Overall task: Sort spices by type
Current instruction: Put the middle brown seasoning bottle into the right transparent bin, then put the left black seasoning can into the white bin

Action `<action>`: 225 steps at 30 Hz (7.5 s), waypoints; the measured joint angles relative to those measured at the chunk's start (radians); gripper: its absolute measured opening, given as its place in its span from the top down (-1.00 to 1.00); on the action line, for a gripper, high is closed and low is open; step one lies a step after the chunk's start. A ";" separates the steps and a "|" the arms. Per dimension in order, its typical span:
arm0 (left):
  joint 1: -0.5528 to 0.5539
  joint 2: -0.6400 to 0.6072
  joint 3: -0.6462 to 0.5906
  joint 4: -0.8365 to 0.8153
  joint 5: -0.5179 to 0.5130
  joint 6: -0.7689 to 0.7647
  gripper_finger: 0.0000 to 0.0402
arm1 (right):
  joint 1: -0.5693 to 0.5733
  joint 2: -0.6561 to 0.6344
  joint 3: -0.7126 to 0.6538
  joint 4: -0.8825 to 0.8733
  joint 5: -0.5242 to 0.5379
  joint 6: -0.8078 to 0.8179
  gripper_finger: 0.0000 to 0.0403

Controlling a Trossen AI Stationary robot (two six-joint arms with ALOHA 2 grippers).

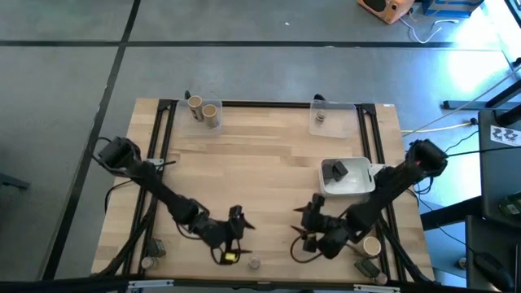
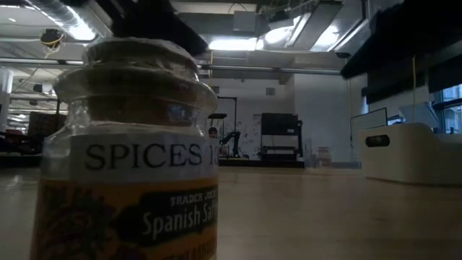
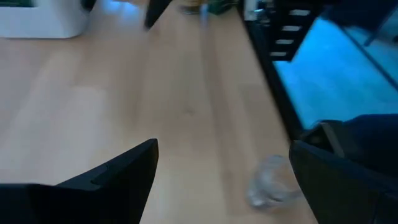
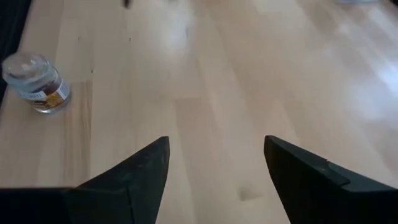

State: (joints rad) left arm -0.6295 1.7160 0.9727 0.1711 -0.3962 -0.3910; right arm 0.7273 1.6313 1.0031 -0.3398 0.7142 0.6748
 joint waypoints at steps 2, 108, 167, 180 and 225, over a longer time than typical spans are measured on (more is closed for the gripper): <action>-0.025 0.020 0.018 0.006 -0.005 -0.015 -0.71 | 0.000 0.039 0.000 0.039 -0.013 -0.001 -0.30; 0.212 -0.102 -0.304 -0.011 -0.060 0.203 -0.71 | -0.695 -0.231 0.073 -0.307 0.091 -0.418 0.09; 0.388 -0.183 -0.424 0.050 -0.041 0.409 -0.71 | -1.231 -0.292 -0.395 0.470 -0.254 -0.373 -0.40; 0.331 -0.182 -0.419 0.215 -0.027 0.298 -0.71 | -0.802 -0.454 -0.393 0.578 -0.411 -0.523 -0.39; -0.400 -0.104 0.252 -1.462 0.581 -0.300 -0.71 | -0.275 -0.019 -0.326 1.100 -0.303 -0.262 -0.39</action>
State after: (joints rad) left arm -1.0290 1.6118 1.2251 -1.2905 0.1849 -0.6913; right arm 0.4526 1.6121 0.6769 0.7599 0.4116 0.4133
